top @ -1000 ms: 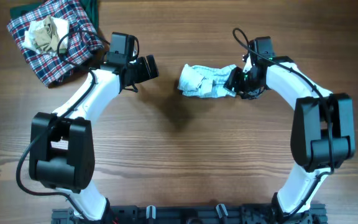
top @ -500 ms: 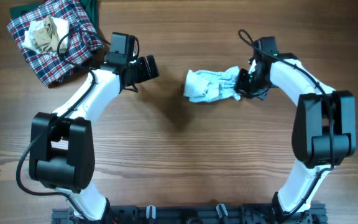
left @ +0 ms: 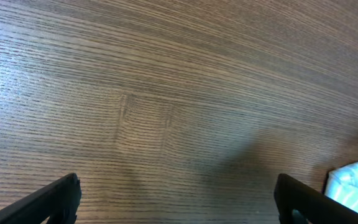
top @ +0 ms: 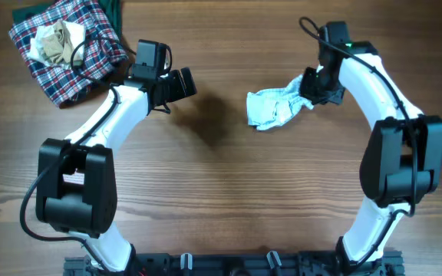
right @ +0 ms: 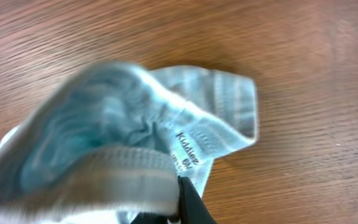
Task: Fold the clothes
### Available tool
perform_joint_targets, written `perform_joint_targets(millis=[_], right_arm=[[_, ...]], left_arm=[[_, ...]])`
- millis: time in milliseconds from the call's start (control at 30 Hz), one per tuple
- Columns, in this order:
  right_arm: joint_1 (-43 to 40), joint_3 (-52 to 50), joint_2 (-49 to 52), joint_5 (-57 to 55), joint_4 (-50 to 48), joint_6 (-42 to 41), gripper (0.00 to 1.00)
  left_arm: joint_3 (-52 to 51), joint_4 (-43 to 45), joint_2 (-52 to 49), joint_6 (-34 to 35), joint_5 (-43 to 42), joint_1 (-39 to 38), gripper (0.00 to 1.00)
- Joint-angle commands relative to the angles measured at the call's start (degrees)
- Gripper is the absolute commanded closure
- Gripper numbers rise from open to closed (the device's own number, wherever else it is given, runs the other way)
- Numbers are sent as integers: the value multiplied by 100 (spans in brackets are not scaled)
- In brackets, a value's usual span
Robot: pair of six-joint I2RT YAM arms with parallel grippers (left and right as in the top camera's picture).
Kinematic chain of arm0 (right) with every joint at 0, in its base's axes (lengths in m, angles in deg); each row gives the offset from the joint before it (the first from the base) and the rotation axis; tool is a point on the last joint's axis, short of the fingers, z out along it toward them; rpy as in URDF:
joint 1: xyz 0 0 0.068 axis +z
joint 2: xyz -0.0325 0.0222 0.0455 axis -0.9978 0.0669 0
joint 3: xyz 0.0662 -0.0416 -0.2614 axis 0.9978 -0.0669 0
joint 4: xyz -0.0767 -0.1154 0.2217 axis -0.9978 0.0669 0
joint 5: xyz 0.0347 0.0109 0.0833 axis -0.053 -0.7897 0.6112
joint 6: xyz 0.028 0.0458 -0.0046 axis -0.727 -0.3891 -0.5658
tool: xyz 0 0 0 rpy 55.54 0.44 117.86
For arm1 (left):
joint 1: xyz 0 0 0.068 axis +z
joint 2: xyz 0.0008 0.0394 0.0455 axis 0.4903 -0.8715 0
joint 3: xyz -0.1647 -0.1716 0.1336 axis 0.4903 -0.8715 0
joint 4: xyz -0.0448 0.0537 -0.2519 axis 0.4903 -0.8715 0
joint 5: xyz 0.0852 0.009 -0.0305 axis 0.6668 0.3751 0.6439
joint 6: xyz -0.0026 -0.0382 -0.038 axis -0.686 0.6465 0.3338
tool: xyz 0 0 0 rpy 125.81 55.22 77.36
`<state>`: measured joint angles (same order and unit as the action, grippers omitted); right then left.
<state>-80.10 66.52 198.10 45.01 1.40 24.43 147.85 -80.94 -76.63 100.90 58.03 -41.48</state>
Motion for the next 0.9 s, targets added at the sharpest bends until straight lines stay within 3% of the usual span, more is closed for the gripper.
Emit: perform_joint_targets(millis=[0,300,333,367,400,467,533,867], right_arm=[[343,101,-17,-291,55,181,96],[522,101,-17,-474,269,2,89],[522,101,-17,-474,295,35,83],[522,101,-17,-476,326,39,57],[522,101,-17,-474,348,37,41],[516,101,-17,-476,365,37,27],[476,101,-17,-476,376,33,4],[-278,101,-15,-258,669,-149,0]], left_arm=[[-42,17,-66,74,-87,-42,0],[-42,11,-66,74,-90,-42,0],[-42,13,-66,74,-90,-42,0],[-42,15,-66,74,-90,-42,0],[-42,17,-66,74,-90,-42,0],[-42,11,-66,74,-90,-42,0],[-42,11,-66,74,-87,-42,0],[-42,-9,-66,162,-96,-44,0]])
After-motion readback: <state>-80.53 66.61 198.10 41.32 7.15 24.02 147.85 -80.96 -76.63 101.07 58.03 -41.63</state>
